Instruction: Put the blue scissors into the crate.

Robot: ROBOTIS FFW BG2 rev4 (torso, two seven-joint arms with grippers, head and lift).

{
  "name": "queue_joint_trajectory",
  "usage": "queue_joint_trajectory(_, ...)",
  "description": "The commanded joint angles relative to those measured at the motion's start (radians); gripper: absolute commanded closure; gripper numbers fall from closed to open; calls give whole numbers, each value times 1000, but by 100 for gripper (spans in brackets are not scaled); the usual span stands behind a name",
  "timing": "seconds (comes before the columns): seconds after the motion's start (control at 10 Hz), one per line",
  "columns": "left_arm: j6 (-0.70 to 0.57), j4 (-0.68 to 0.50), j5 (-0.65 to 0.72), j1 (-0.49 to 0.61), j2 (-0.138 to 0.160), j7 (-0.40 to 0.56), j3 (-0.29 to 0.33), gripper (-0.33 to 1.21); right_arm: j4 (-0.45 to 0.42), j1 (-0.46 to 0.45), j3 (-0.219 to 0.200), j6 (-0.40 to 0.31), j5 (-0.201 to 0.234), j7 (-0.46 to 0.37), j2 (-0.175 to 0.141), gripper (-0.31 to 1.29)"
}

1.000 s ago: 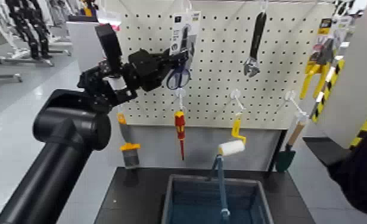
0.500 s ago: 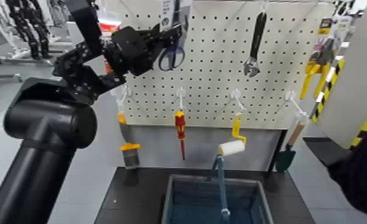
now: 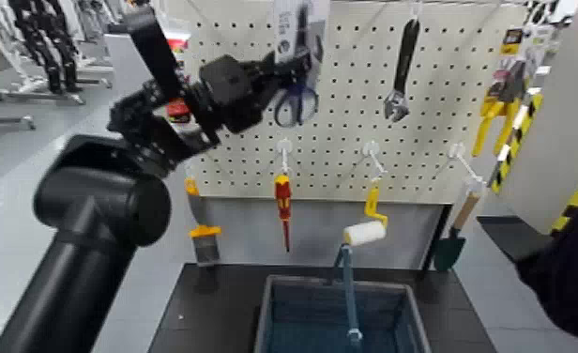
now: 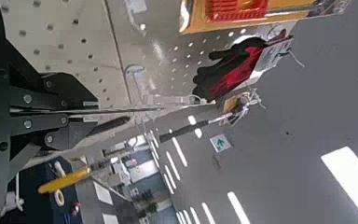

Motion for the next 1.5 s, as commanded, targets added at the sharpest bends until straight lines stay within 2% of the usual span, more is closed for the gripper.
queue_joint_trajectory(0.1,76,2,160,87,16,-15,-54,118,1,0,-2,3,-1,-1,1,12)
queue_joint_trajectory(0.3,94,47,229,116,32,-17,-118,118,1,0,3,4,-1,-4,-2,12)
queue_joint_trajectory(0.6,140,100,276,183,46,-23,-163,118,1,0,6,4,-3,-7,-3,12)
queue_joint_trajectory(0.8,186,87,270,242,55,-12,-146,118,1,0,6,4,-3,-9,-3,12)
queue_joint_trajectory(1.5,232,96,220,295,77,-15,-121,118,1,0,6,4,-3,-9,-3,12)
